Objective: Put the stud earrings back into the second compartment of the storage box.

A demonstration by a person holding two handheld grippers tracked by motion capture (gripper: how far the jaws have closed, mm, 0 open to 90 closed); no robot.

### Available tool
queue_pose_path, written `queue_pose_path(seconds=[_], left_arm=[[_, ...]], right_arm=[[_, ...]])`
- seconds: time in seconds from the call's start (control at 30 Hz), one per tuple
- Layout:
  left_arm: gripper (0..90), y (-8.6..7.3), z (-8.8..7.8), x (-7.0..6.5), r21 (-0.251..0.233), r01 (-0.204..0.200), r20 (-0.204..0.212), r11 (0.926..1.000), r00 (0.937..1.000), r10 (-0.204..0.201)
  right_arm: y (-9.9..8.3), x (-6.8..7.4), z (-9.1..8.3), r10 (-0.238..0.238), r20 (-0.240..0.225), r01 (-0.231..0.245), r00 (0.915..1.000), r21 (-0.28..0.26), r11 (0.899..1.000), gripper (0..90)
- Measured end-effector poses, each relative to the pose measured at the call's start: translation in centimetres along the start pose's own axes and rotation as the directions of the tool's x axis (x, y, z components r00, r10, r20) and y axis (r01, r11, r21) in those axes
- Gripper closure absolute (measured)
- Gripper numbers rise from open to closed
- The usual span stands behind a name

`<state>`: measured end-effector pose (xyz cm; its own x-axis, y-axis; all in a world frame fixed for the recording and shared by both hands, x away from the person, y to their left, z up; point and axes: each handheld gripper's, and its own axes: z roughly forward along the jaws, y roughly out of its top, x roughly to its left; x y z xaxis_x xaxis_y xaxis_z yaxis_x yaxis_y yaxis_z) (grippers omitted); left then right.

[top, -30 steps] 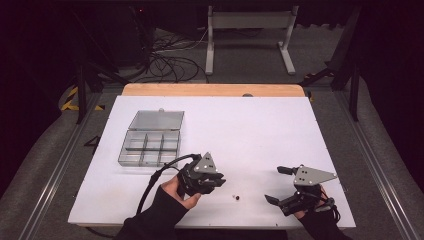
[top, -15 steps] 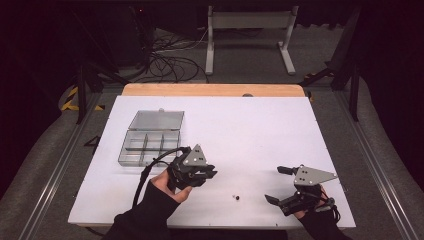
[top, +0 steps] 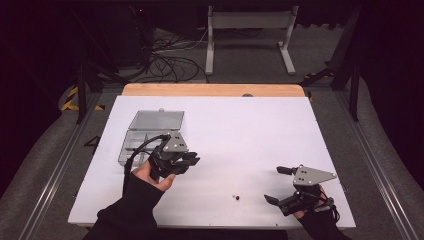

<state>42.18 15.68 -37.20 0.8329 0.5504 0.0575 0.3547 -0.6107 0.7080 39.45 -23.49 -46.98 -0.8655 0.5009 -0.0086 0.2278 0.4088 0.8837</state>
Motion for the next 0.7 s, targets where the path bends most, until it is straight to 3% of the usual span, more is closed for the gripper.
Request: queue_pose_path(seconds=[0.43, 0.7], left_arm=[[78.8, -1.1, -1.5, 2.8, 0.009, 0.065, -0.069, 0.9978, 0.9955, -0.065], [78.8, -2.1, -2.2, 5.2, 0.022, 0.117, -0.123, 0.9929, 0.9859, -0.113]], right_arm=[[0.0, 0.0, 0.0, 0.000, 0.001, 0.000, 1.0000, 0.001, 1.000, 0.8], [0.0, 0.0, 0.0, 0.000, 0.002, 0.000, 1.0000, 0.004, 1.000, 0.8]])
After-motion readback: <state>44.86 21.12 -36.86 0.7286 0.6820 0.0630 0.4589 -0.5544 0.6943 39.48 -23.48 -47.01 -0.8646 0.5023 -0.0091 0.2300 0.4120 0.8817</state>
